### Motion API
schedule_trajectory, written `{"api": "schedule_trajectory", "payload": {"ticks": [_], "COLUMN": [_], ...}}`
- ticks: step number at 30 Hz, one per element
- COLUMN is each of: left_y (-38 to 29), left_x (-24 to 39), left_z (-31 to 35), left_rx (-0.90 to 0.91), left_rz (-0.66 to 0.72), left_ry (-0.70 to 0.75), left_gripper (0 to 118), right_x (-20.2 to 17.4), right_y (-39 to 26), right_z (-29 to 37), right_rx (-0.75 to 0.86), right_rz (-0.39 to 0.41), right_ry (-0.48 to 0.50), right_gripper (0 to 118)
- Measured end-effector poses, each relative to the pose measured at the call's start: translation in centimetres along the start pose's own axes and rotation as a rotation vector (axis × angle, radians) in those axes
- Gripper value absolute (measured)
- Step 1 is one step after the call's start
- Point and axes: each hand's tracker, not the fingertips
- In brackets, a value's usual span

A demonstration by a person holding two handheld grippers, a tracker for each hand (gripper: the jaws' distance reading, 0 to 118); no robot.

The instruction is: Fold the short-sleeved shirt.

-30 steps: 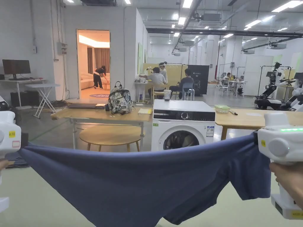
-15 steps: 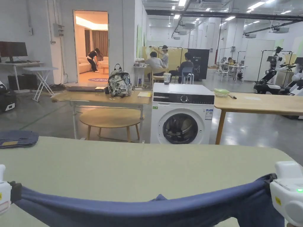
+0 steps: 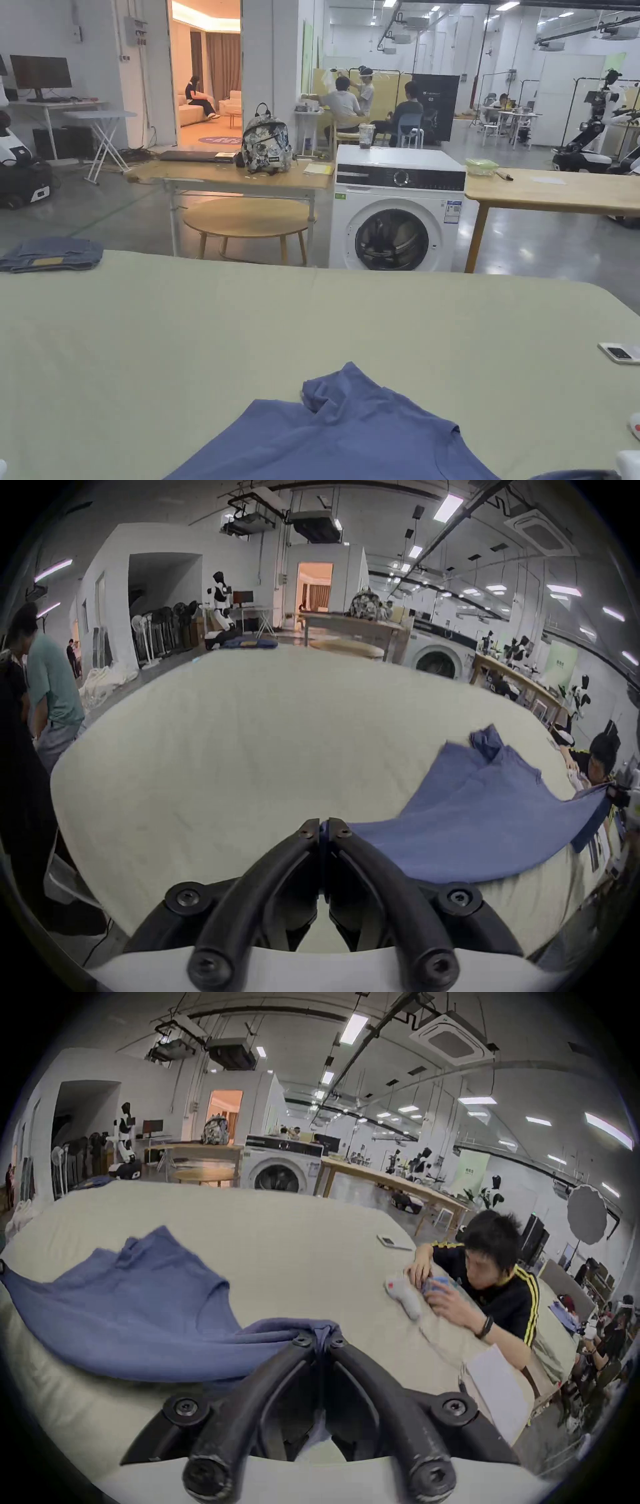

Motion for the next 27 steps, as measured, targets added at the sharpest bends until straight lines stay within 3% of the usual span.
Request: {"api": "schedule_trajectory", "payload": {"ticks": [4,9,11,13,15,19,27], "left_y": [-2.3,-3.2,-3.2,-2.8,-2.0,-0.5,1.6], "left_x": [0.6,0.2,0.6,0.3,0.6,1.9,9.3], "left_z": [-1.5,-3.2,-2.8,-2.9,-1.9,0.3,2.4], "left_rx": [-0.074,-0.075,-0.035,-0.008,0.05,0.229,0.394], "left_rz": [-0.094,-0.063,-0.083,-0.09,-0.079,-0.056,-0.133], "left_ry": [0.058,0.074,0.106,0.135,0.163,0.136,-0.013], "left_gripper": [0,0,6,18,24,31,32], "right_x": [-0.8,-1.1,-1.2,-1.5,-2.0,-4.5,-11.7], "right_y": [-2.3,-3.9,-3.9,-3.6,-3.2,-1.8,2.5], "right_z": [0.2,-0.1,0.6,1.2,1.9,2.8,3.4], "right_rx": [-0.046,-0.061,-0.048,-0.029,0.012,0.1,0.281], "right_rz": [0.009,-0.019,-0.032,-0.049,-0.06,-0.069,-0.148], "right_ry": [0.017,0.012,0.014,0.012,0.014,0.039,0.099], "right_gripper": [1,4,16,42,59,59,59]}}
